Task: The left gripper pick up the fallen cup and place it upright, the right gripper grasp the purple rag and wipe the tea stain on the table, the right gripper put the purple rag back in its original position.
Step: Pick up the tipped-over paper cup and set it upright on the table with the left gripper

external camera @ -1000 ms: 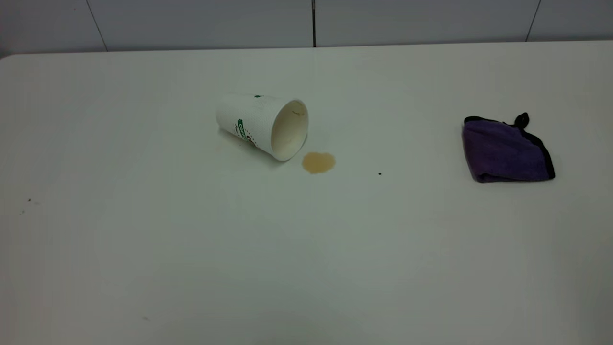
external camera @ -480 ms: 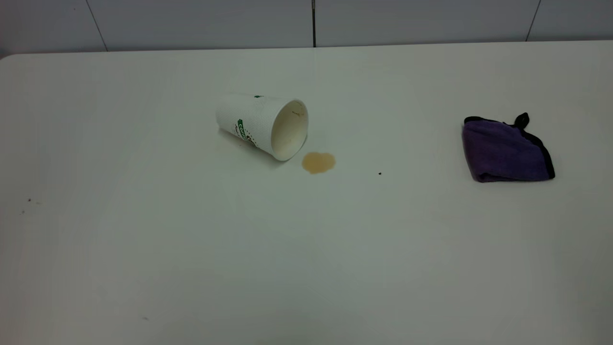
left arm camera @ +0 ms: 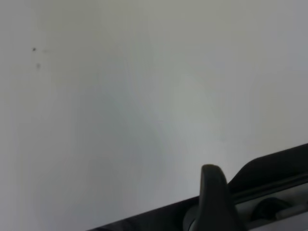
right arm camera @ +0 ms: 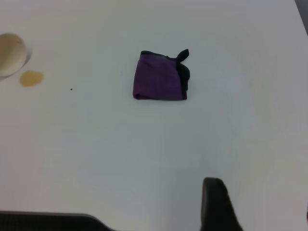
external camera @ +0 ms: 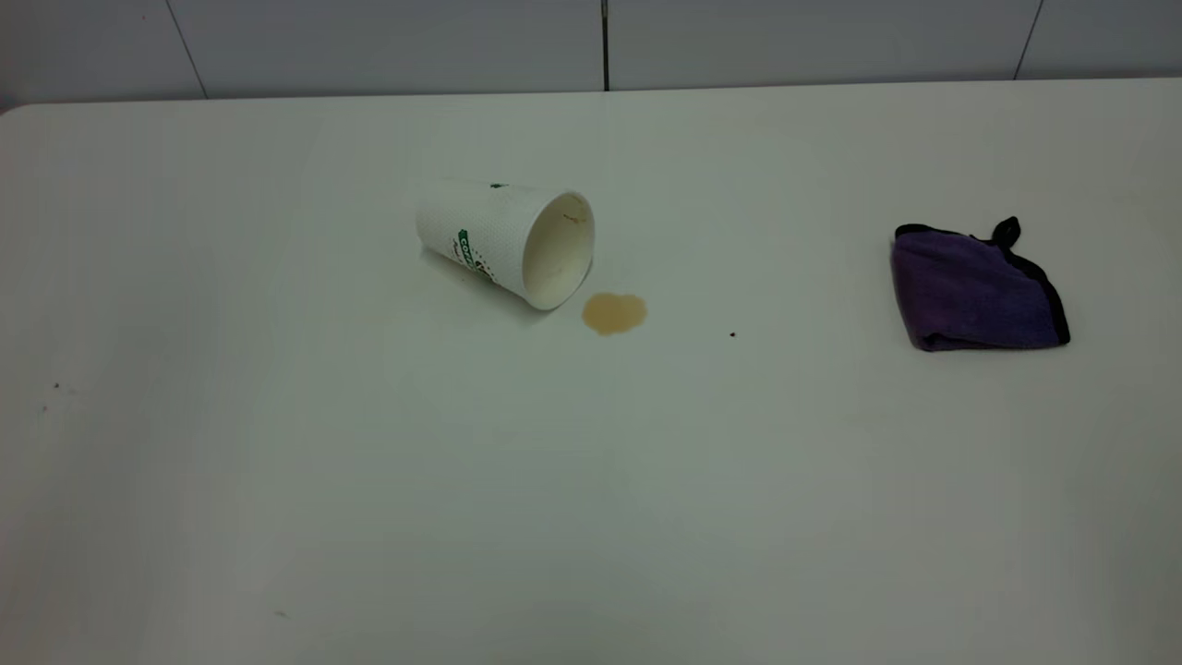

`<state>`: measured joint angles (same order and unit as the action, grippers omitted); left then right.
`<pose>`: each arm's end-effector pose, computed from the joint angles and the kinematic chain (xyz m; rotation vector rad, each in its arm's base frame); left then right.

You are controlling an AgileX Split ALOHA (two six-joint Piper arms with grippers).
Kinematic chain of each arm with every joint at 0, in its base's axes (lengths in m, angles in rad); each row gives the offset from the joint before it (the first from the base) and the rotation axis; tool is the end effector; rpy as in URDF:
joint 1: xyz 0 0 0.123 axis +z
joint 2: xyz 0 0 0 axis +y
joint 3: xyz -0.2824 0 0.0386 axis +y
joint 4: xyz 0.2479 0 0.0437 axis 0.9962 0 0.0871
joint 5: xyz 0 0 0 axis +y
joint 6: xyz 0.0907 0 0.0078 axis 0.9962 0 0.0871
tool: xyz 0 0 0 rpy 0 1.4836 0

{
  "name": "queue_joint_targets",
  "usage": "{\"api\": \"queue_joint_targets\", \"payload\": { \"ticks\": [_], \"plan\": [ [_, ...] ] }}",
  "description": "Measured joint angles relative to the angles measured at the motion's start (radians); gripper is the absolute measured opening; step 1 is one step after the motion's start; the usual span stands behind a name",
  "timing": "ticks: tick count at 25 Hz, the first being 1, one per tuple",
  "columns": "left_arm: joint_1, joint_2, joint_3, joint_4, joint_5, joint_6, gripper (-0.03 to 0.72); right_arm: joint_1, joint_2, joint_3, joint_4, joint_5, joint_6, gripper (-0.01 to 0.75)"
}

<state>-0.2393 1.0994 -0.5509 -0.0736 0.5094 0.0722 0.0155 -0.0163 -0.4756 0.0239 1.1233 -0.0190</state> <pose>0.1856 -0.0486 0.2251 0.3278 2.5239 -0.1364 -0.0073 0.0018 0.2654 -0.0384 2.1145 0.0269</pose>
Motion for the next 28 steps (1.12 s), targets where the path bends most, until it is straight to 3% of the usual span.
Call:
{"api": "queue_joint_targets", "payload": {
  "ticks": [7,16,23,28],
  "plan": [
    [-0.185,0.208,-0.159,0.083,-0.021,-0.109,0.497,0.0,0.0,0.0,0.0,0.0,0.0,0.474],
    [-0.454,0.57,-0.412,0.463,0.017,-0.478,0.497,0.0,0.0,0.0,0.0,0.0,0.0,0.474],
    [-0.581,0.896,-0.715,0.828,0.156,-0.749,0.497,0.0,0.0,0.0,0.0,0.0,0.0,0.474],
    [-0.607,1.1,-0.94,0.931,0.208,-0.836,0.497,0.0,0.0,0.0,0.0,0.0,0.0,0.474]
  ]
}}
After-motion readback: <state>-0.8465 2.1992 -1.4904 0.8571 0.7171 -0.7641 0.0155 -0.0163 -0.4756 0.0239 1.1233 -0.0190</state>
